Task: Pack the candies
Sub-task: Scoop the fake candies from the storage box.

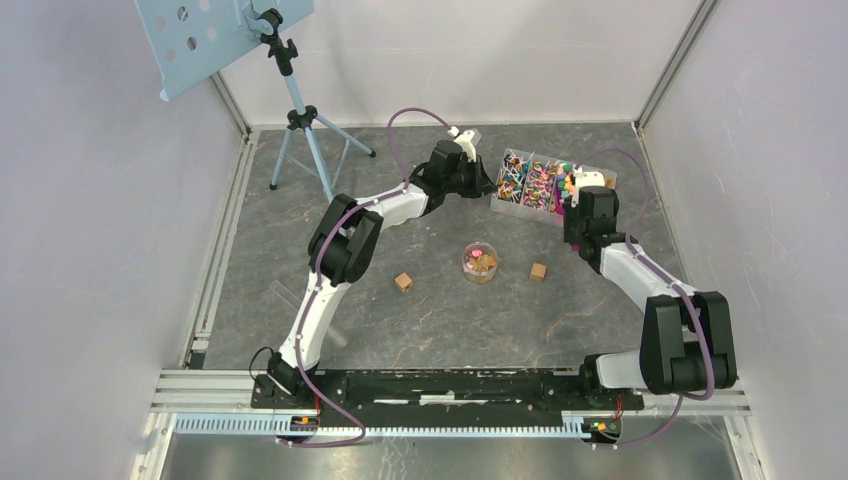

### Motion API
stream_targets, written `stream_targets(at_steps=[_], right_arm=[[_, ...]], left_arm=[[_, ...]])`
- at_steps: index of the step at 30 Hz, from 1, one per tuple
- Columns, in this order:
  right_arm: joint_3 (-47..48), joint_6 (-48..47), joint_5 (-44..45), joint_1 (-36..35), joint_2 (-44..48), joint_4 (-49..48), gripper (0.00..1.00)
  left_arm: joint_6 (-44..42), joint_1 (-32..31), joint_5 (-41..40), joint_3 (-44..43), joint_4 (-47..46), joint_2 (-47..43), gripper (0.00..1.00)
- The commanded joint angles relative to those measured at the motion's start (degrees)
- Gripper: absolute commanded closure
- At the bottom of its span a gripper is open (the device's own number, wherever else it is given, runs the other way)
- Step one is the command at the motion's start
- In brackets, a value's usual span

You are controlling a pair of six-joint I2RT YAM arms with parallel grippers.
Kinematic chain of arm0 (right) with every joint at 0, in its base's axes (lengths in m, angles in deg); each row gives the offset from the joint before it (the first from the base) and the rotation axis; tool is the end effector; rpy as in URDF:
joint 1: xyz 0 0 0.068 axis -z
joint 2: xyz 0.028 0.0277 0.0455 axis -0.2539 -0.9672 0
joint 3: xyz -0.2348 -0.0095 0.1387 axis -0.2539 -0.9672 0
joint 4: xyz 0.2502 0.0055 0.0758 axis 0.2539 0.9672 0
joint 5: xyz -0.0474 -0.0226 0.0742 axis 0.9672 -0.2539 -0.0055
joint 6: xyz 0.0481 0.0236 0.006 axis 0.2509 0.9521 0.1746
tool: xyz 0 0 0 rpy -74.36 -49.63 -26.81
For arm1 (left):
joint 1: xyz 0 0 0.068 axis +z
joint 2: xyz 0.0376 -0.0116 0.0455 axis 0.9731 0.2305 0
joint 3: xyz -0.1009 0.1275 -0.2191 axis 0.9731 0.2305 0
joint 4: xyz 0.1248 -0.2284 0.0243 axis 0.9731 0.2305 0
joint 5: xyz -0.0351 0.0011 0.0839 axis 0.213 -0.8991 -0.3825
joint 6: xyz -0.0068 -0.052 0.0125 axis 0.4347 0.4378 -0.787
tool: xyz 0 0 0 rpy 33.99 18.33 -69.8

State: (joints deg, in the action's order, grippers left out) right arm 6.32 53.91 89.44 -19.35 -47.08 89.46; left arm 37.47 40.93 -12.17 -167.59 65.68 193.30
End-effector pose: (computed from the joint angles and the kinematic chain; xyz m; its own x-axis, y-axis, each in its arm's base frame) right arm 0.2828 0.0171 0.2019 -0.6447 -0.0023 -0.7644 0.0778 0.9946 -0.0686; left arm 0.4385 -0.3302 0.1623 -0.6816 -0.0870 -0.7266 0.5289 0.6277 -0.5713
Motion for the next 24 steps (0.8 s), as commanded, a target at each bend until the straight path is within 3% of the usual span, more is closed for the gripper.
stream_targets(at_steps=[1, 12, 24], right_arm=[[-5.35, -1.92, -2.34, 0.18, 3.46, -4.69, 1.00], [-9.64, -2.45, -3.11, 0.48, 8.00, -11.07, 1.00], [-10.13, -5.66, -3.44, 0.48, 15.59, -10.61, 1.00]], left_arm=[[3.92, -0.50, 1.66, -1.65, -3.20, -0.19, 0.89], [5.13, 0.11, 0.98, -2.98, -3.29, -2.01, 0.72], [3.15, 1.02, 1.42, -1.57, -1.20, -7.47, 0.43]])
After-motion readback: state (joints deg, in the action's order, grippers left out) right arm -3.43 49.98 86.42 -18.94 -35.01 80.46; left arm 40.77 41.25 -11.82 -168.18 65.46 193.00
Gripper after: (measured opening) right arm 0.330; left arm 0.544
